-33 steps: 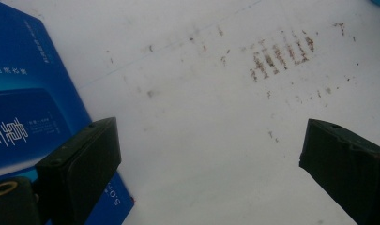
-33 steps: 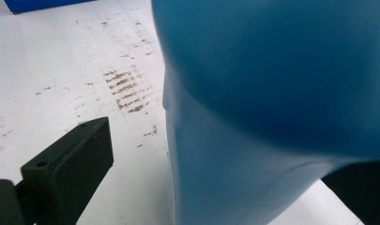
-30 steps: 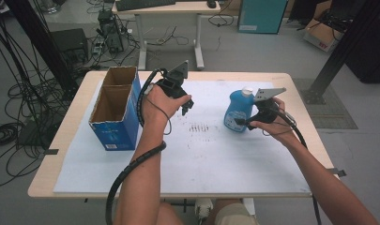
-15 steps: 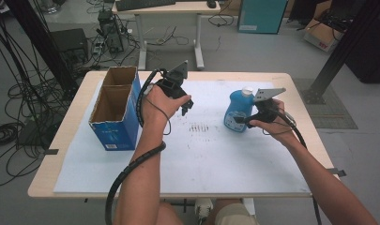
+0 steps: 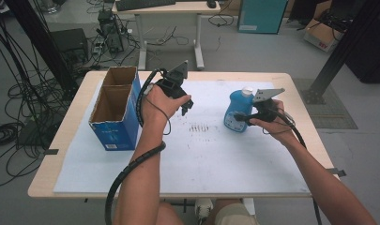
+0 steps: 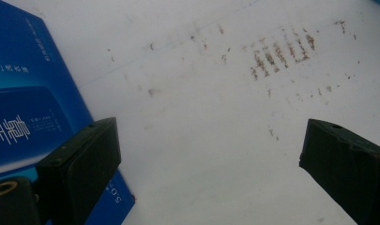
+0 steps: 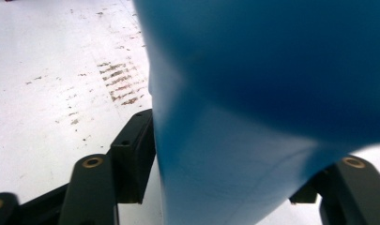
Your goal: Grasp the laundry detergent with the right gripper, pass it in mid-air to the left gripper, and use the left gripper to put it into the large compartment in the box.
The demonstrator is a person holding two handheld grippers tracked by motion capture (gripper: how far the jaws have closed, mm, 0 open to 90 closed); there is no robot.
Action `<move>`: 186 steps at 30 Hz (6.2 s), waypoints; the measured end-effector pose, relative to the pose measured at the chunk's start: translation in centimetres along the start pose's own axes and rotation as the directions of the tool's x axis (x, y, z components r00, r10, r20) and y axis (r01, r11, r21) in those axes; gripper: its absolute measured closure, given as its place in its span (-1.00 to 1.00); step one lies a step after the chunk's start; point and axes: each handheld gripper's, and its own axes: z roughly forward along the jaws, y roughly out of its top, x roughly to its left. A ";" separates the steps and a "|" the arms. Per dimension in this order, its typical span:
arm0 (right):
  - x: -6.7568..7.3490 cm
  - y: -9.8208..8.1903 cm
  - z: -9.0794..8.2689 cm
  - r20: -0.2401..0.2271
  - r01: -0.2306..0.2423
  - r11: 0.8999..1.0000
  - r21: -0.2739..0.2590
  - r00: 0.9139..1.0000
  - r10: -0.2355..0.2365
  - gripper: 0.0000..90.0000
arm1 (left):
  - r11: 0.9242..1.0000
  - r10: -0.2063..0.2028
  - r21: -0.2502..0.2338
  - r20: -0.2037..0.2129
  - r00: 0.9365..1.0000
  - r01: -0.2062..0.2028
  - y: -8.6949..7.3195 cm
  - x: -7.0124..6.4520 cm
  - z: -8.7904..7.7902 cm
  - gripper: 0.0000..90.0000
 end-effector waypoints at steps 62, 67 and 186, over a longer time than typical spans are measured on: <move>-0.3 -0.2 0.0 -0.019 -0.011 1.000 -0.012 1.000 0.010 -0.06 | 1.000 -0.004 -0.015 -0.022 1.000 0.004 -0.7 0.2 -1.3 -0.87; -0.4 -0.2 0.0 -0.023 -0.019 1.000 -0.016 1.000 0.018 -0.05 | 1.000 -0.005 -0.016 -0.019 1.000 0.005 -0.7 0.2 -1.4 -0.87; -0.8 0.9 -0.3 -0.025 -0.064 0.997 0.033 0.998 0.065 -0.01 | 0.975 0.212 -0.078 0.036 0.977 -0.208 -0.3 0.1 -4.8 -0.87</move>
